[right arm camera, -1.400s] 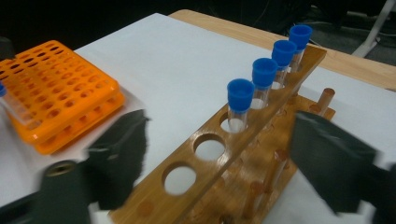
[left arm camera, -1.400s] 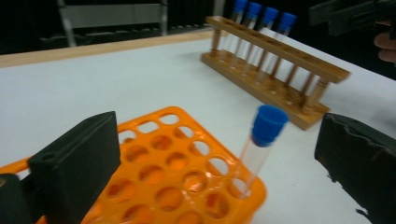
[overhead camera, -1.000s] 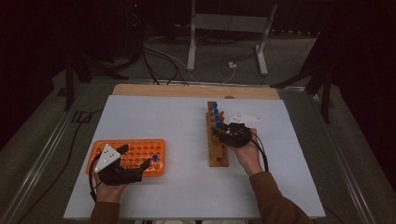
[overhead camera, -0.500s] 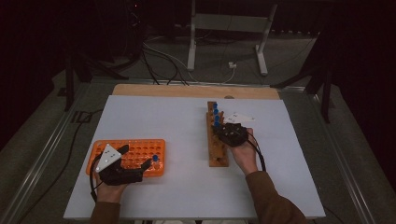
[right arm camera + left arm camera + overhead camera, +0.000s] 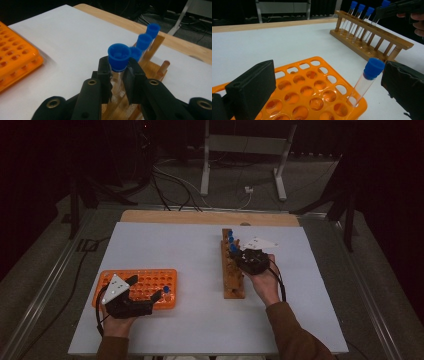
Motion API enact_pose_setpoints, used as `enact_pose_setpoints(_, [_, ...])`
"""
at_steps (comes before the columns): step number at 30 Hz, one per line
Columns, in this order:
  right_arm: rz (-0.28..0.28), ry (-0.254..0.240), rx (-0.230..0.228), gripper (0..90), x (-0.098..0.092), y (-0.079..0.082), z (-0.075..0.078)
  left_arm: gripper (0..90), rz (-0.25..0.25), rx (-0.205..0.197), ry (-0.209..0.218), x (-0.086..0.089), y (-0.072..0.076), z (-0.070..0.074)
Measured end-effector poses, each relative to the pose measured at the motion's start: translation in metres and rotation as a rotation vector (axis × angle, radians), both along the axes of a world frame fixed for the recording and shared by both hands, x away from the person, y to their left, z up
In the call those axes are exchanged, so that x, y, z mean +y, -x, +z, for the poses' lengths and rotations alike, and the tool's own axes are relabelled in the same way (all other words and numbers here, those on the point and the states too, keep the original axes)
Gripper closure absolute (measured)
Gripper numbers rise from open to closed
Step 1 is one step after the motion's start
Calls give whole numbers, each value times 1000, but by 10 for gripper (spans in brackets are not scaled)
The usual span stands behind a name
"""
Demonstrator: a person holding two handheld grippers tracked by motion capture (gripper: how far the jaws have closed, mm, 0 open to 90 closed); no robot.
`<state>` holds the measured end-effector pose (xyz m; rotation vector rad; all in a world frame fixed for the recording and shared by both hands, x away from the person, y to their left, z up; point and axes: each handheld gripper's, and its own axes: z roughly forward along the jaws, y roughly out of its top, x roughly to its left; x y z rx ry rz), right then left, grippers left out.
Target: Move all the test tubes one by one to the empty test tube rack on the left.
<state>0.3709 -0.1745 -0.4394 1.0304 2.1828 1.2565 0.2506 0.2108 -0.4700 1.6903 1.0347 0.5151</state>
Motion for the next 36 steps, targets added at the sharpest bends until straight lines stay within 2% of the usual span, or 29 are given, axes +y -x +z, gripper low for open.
enact_pose_setpoints(2, [5,4,-7,768,0,1,5,8,-3,-2,6,-1,0,3])
enact_pose_setpoints(8, [11,11,-20,768,-1,2,20,8,-17,-5,-25,-7,-6,14])
enact_pose_setpoints(20, [36,24,-60,768,0,9,46,9,-35,-34,-23,-21,-14,31])
enact_pose_setpoints(26, [86,-16,-28,768,7,11,46,13,-50,-39,-30,-30,-18,34])
enact_pose_setpoints(36, [157,-32,12,767,29,16,41,36,-89,-41,-42,-46,-24,36])
